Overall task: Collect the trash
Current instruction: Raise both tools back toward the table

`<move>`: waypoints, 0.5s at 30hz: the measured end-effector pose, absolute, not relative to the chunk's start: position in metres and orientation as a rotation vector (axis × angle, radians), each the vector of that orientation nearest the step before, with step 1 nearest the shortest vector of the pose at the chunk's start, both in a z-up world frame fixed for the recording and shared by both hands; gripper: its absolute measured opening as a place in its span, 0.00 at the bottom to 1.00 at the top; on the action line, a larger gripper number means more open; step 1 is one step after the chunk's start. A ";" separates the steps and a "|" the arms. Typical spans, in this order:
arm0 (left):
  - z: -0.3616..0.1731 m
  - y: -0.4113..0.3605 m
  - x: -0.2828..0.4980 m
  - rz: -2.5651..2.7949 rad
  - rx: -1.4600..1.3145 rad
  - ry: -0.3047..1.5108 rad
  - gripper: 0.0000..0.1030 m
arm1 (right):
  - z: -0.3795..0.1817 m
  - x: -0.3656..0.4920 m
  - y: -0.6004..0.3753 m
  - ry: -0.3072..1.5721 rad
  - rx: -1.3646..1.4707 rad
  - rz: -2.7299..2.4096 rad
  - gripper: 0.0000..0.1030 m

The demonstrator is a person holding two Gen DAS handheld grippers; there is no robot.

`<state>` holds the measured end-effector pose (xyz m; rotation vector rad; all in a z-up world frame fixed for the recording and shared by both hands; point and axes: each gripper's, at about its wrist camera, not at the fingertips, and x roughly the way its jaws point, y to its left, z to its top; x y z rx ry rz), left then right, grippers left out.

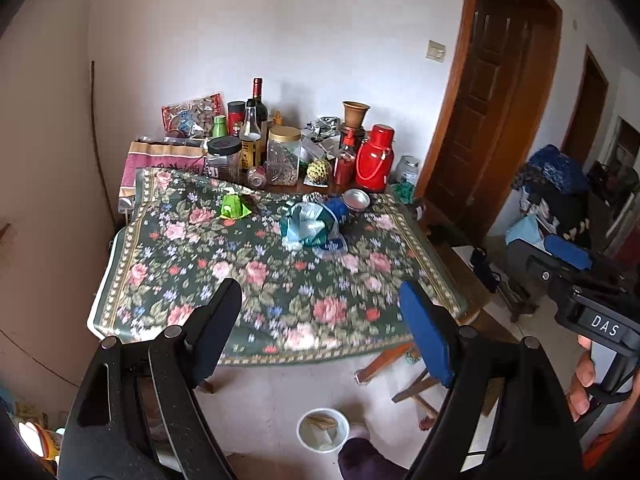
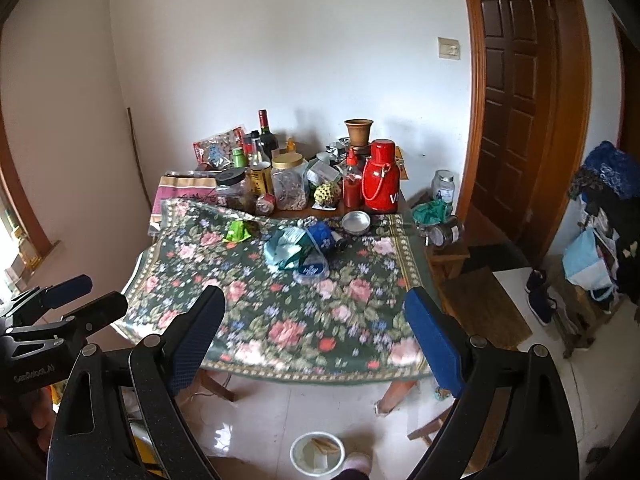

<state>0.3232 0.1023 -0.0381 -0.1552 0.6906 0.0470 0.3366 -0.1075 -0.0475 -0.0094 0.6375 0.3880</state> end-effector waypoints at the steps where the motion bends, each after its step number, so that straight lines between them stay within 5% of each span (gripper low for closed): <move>1: -0.036 0.100 0.334 0.051 -0.160 0.690 0.78 | -0.045 0.350 -0.110 0.643 -0.008 0.400 0.87; 15: -0.044 0.086 0.459 0.145 -0.242 0.707 0.78 | -0.047 0.466 -0.121 0.677 -0.081 0.500 0.87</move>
